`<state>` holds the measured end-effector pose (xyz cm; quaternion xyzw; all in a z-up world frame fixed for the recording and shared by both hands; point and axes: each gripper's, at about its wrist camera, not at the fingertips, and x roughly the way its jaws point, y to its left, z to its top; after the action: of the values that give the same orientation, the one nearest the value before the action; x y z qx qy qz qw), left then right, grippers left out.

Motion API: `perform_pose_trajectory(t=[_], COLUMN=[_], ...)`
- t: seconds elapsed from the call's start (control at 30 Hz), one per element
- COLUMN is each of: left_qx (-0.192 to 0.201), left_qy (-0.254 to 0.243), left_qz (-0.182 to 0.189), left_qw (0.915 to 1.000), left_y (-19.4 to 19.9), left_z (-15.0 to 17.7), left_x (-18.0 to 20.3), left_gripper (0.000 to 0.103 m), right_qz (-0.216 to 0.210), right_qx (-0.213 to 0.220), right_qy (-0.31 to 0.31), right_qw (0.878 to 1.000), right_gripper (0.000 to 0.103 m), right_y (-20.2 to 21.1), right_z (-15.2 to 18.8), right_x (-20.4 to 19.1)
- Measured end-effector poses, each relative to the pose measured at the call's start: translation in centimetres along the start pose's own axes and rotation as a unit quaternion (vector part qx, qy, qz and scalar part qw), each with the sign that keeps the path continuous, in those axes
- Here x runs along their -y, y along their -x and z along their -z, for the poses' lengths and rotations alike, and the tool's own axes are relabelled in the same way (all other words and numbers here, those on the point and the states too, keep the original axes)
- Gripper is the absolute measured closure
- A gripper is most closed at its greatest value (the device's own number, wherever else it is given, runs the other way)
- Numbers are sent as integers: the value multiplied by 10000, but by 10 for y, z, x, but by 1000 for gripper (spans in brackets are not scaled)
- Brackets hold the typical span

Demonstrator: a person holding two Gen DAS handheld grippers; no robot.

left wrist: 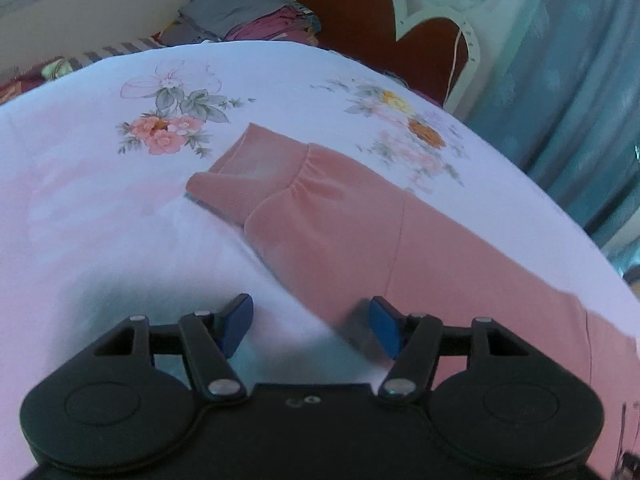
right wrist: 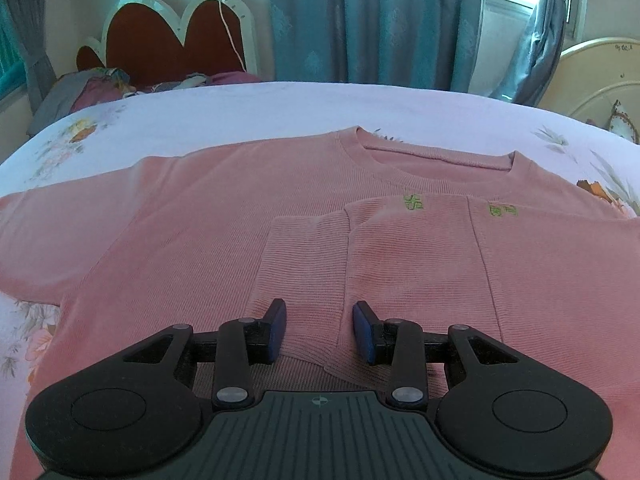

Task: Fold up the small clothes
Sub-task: 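Grasp the other sleeve cuff with the left gripper, then fold the sleeve across the sweater body with the left gripper and release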

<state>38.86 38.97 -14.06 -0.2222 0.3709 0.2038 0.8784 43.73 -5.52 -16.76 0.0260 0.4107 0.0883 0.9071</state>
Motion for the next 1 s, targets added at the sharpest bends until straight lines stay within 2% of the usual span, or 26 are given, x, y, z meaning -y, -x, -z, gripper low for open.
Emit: perform_pose_trajectory(t=[0.07,0.3,0.4,0.57,0.63,0.77,0.87,1.0], left_qx=[86,358,439,751,886,1085,1137,1081], left_qy=[119,467,575,436,320,-75,-491,-980], left_qz=[50,30,63,261,433,883,1315,1986], left_qw=[9999,9983,9974,9959,9946,9901,9835,9692], left_y=[-6,-22,-22,-5,6,34,54,76], left_z=[-5,-15,-15,-15,-17,-17,-9,11], left_x=[-3,-18,-21,-8,3,36,72,130], left_gripper=[44,88,96,96,97,97,97,97], right_qz=[37,89,35,51,-46,-72,-113,-101], right_qx=[-3,6,11,33,17,267,357,430], right_qy=[13,25,-130,-33,-197,-482,-592,-619], right_qw=[10000,10000,9999,10000,9998,9985,9975,9971], right_gripper=[66,66,66,66,66,66,66,66], right_y=[1,-4,-2,-3,-2,10,18,29], right_z=[-2,-2,-4,-2,-5,-6,-7,-7], right_x=[-2,-4,-1,-1,4,13,19,29])
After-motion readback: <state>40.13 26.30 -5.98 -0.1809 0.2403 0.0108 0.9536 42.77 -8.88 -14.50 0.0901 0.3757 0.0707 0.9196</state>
